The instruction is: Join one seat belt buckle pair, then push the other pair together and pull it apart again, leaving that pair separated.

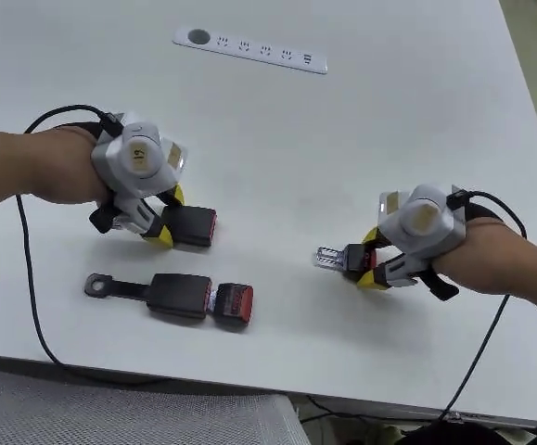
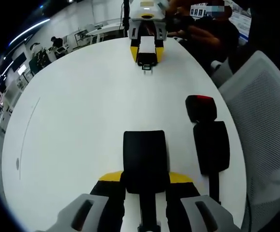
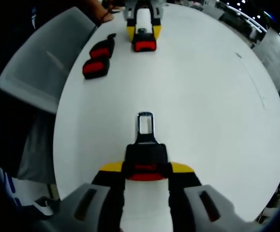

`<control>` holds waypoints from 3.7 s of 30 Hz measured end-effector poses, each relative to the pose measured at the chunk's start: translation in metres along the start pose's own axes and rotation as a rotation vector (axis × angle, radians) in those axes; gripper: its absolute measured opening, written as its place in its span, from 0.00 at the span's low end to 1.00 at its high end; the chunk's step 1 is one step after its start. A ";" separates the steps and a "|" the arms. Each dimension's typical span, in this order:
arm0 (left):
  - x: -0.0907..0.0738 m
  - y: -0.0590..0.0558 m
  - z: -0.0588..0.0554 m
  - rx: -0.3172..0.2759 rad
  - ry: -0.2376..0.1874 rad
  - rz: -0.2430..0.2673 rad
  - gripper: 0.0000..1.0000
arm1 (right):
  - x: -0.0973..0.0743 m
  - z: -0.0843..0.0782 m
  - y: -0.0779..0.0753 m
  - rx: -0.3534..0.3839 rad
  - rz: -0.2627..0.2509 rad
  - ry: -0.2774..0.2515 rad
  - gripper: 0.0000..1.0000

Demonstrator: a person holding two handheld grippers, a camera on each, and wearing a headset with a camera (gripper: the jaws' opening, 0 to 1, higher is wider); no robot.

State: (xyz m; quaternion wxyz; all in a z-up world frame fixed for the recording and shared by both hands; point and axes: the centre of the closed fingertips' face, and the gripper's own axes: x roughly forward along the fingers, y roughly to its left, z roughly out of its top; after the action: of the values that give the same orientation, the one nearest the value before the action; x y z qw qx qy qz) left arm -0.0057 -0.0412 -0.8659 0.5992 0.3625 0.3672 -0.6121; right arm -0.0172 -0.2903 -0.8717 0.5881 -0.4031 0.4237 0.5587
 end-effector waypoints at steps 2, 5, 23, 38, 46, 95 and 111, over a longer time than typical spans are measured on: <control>0.000 0.000 0.000 0.000 0.003 -0.001 0.33 | -0.001 0.001 0.001 0.000 -0.001 -0.001 0.34; 0.000 0.001 0.000 -0.001 0.003 -0.002 0.32 | -0.002 0.004 0.002 0.002 -0.005 -0.007 0.34; 0.000 0.001 -0.001 0.014 -0.001 -0.016 0.32 | 0.017 0.065 -0.001 0.012 -0.008 -0.096 0.33; 0.000 0.001 -0.001 0.019 -0.012 -0.019 0.32 | 0.042 0.128 -0.007 -0.008 -0.023 -0.151 0.33; 0.000 0.001 -0.001 0.021 -0.009 -0.018 0.32 | 0.048 0.145 -0.006 -0.029 -0.020 -0.135 0.33; 0.000 0.000 0.000 0.041 -0.018 -0.022 0.31 | 0.059 0.177 -0.005 -0.021 -0.035 -0.137 0.30; 0.000 -0.001 0.000 0.032 -0.018 -0.015 0.32 | 0.058 0.176 -0.005 -0.028 -0.030 -0.136 0.31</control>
State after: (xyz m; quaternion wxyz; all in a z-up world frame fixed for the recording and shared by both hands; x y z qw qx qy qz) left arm -0.0062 -0.0409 -0.8661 0.5919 0.3640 0.3545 -0.6256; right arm -0.0023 -0.1050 -0.8714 0.6183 -0.3787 0.3686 0.5818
